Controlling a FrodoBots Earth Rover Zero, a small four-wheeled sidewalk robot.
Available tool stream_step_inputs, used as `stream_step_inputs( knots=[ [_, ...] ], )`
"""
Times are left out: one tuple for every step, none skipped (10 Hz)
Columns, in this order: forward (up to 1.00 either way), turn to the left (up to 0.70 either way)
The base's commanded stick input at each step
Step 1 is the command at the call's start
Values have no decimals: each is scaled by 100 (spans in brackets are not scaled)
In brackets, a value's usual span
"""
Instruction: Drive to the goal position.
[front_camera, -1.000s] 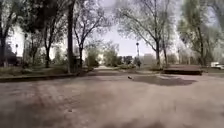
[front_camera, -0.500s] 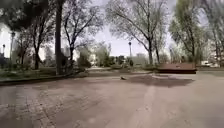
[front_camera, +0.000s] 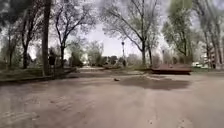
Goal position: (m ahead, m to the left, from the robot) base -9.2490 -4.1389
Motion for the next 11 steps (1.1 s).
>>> stream_step_inputs(
  knots=[
    [100,-27],
    [100,-27],
    [100,-27],
    [100,-27],
    [100,-27],
    [100,-27],
    [100,-27],
    [100,-27],
    [100,-27],
    [100,-27],
    [100,-27]
  ],
)
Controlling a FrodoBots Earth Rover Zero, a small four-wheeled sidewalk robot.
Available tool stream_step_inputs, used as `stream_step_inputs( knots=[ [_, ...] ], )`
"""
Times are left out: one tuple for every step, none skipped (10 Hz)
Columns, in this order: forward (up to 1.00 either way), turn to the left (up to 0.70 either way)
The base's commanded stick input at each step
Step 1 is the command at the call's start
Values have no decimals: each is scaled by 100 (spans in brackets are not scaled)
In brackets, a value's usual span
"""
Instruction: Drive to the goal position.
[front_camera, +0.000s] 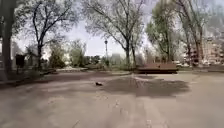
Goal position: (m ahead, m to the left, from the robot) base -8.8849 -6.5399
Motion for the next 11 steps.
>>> stream_step_inputs(
  knots=[
    [100,-27],
    [100,-27],
    [100,-27],
    [100,-27],
    [100,-27],
    [100,-27],
    [100,-27],
    [100,-27],
    [100,-27],
    [100,-27],
    [100,-27]
  ],
)
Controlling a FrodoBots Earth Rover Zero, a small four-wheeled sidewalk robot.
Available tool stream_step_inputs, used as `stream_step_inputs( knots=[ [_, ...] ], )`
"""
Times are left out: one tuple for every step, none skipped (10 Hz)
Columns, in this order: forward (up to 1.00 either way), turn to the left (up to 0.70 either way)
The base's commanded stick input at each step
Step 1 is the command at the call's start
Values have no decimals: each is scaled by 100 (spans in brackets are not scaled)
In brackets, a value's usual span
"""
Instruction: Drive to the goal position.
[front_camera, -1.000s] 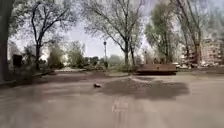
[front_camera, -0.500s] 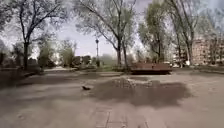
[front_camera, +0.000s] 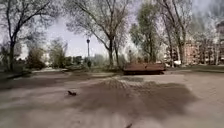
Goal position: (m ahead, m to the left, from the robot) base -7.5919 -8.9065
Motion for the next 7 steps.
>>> stream_step_inputs(
  knots=[
    [100,-27],
    [100,-27],
    [100,-27],
    [100,-27],
    [100,-27],
    [100,-27],
    [100,-27]
  ],
)
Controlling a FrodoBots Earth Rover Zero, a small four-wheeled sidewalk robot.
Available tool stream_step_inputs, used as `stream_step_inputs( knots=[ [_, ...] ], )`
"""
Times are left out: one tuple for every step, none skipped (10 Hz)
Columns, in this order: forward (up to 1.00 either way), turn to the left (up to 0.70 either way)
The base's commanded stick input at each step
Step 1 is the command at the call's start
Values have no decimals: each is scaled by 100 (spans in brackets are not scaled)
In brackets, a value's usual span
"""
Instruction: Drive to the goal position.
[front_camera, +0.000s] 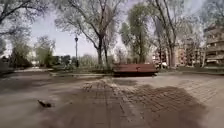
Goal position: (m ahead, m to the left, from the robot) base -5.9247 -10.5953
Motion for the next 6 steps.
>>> stream_step_inputs(
  knots=[
    [100,-27],
    [100,-27],
    [100,-27],
    [100,-27],
    [100,-27],
    [100,-27]
  ],
)
